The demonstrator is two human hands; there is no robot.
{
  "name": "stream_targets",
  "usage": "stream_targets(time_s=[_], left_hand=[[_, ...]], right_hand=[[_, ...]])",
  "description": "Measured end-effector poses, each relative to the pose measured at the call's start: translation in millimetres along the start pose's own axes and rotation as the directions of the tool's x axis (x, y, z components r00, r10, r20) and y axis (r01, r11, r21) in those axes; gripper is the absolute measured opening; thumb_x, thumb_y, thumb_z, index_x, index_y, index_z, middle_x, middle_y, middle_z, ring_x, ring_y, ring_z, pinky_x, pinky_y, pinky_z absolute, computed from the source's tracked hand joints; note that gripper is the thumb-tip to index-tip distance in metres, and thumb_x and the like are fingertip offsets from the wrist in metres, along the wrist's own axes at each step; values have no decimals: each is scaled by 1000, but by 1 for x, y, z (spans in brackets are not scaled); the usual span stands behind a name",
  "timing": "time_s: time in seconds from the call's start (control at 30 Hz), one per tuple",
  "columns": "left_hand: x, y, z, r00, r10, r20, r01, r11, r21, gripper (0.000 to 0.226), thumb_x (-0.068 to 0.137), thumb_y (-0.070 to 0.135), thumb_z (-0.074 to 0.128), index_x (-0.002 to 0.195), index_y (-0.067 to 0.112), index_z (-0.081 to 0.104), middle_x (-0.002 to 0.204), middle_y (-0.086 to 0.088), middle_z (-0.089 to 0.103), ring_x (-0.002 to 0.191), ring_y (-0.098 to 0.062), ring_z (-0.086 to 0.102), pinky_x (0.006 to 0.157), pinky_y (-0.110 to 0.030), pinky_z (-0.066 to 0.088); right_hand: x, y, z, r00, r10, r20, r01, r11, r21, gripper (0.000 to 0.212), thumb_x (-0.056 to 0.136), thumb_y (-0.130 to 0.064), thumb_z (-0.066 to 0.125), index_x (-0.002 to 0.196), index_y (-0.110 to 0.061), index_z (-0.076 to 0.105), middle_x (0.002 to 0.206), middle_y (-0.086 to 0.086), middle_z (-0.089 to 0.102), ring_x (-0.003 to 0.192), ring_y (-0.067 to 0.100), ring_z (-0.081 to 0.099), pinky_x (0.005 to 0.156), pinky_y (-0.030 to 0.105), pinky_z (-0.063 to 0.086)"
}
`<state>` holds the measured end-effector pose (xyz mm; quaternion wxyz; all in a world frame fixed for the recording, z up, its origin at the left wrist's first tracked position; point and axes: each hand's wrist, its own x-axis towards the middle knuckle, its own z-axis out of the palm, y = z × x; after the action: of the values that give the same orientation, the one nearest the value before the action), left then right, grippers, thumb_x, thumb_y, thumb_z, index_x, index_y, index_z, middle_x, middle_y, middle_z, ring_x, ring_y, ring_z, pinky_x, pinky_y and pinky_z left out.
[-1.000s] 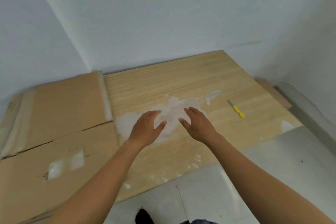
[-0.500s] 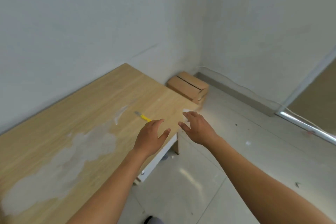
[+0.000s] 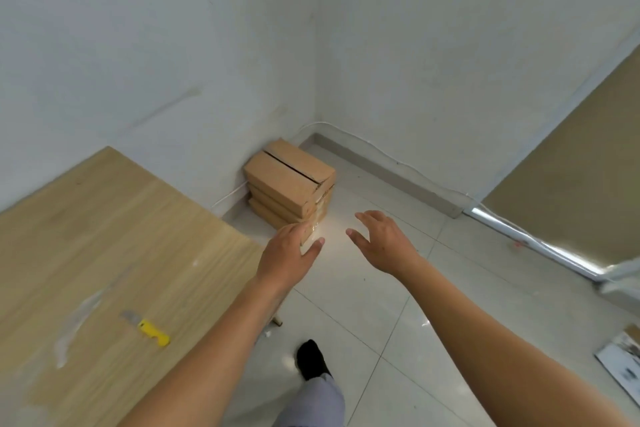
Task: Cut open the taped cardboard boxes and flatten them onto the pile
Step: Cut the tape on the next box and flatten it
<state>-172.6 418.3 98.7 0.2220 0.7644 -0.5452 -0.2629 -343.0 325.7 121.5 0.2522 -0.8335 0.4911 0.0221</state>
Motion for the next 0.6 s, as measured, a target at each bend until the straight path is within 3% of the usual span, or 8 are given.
stream_targets(time_s=[0.17, 0.37, 0.6], left_hand=[[98, -4, -11, 994, -104, 40, 105, 994, -25, 52, 97, 47, 44, 143, 22, 39, 139, 1, 48, 127, -16, 42, 93, -25, 34], [198, -27, -28, 965, -260, 35, 262, 962, -83, 60, 96, 53, 42, 146, 22, 34, 146, 0, 43, 135, -20, 38, 105, -40, 38], [322, -67, -14, 877, -480, -23, 467, 863, -195, 57, 97, 48, 44, 146, 20, 34, 147, -1, 43, 133, -21, 41, 105, -38, 38]], right_hand=[[101, 11, -25, 999, 13, 43, -14, 1000, 16, 56, 99, -46, 36, 146, -15, 32, 150, 8, 33, 137, 25, 31, 110, 37, 28], [216, 20, -50, 993, -21, 120, 20, 1000, 5, 57, 99, -45, 36, 146, -13, 32, 150, 10, 33, 137, 27, 31, 111, 39, 28], [398, 39, -55, 967, -124, 223, 124, 992, 11, 56, 99, -42, 39, 145, -10, 34, 147, 12, 36, 134, 27, 34, 110, 36, 29]])
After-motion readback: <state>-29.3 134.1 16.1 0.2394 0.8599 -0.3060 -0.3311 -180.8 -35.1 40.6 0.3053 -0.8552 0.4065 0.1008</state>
